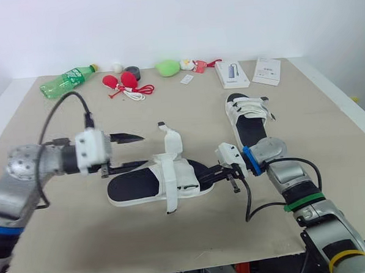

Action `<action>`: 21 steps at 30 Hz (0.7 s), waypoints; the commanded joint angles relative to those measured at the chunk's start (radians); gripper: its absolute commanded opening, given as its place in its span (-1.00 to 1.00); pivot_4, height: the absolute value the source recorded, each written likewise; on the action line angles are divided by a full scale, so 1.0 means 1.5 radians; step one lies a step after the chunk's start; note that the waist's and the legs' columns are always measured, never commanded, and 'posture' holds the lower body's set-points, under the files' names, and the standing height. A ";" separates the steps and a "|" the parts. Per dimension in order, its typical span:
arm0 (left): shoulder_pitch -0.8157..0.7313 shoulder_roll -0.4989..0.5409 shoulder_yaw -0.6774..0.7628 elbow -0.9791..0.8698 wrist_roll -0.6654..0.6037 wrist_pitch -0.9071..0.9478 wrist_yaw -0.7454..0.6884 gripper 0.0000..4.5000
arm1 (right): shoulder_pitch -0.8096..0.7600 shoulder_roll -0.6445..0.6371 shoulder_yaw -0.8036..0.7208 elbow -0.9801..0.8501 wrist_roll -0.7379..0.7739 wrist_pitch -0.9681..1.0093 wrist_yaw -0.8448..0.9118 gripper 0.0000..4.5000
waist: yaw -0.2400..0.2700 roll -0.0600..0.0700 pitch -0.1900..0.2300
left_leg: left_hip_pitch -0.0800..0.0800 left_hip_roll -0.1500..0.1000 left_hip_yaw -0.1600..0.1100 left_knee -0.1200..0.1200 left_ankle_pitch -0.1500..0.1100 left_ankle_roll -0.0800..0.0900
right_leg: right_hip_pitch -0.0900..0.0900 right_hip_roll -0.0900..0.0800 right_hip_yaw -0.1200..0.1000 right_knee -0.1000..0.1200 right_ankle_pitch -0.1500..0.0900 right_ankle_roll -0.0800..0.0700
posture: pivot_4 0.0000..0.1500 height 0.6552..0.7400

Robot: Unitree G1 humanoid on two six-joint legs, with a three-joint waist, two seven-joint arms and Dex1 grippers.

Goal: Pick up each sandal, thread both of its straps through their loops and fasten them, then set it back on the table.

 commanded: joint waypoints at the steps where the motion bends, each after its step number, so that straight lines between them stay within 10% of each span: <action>1: 0.075 0.046 0.068 -0.122 -0.242 0.251 0.050 0.20 | -0.016 -0.003 0.004 0.012 -0.008 -0.011 0.017 -1.00 | 0.000 0.000 0.000 | 0.000 0.000 0.000 0.000 0.000 0.000 | 0.000 0.000 0.000 0.000 0.000 0.000 | 1.00 1.00; 6: 0.211 0.033 0.088 -0.259 -0.360 0.367 0.136 0.20 | -0.032 0.005 0.008 0.035 -0.008 -0.019 0.019 -1.00 | 0.000 0.000 0.000 | 0.000 0.001 0.001 0.000 -0.001 0.000 | -0.001 0.000 -0.001 0.000 -0.001 -0.001 | 1.00 1.00; 21: 0.199 -0.142 -0.074 -0.216 -0.156 0.390 0.229 0.20 | -0.037 0.009 0.007 0.046 -0.012 -0.033 0.009 -1.00 | 0.001 0.000 0.000 | 0.001 0.001 0.001 0.001 -0.001 0.000 | -0.001 0.000 0.000 0.000 0.000 -0.002 | 1.00 1.00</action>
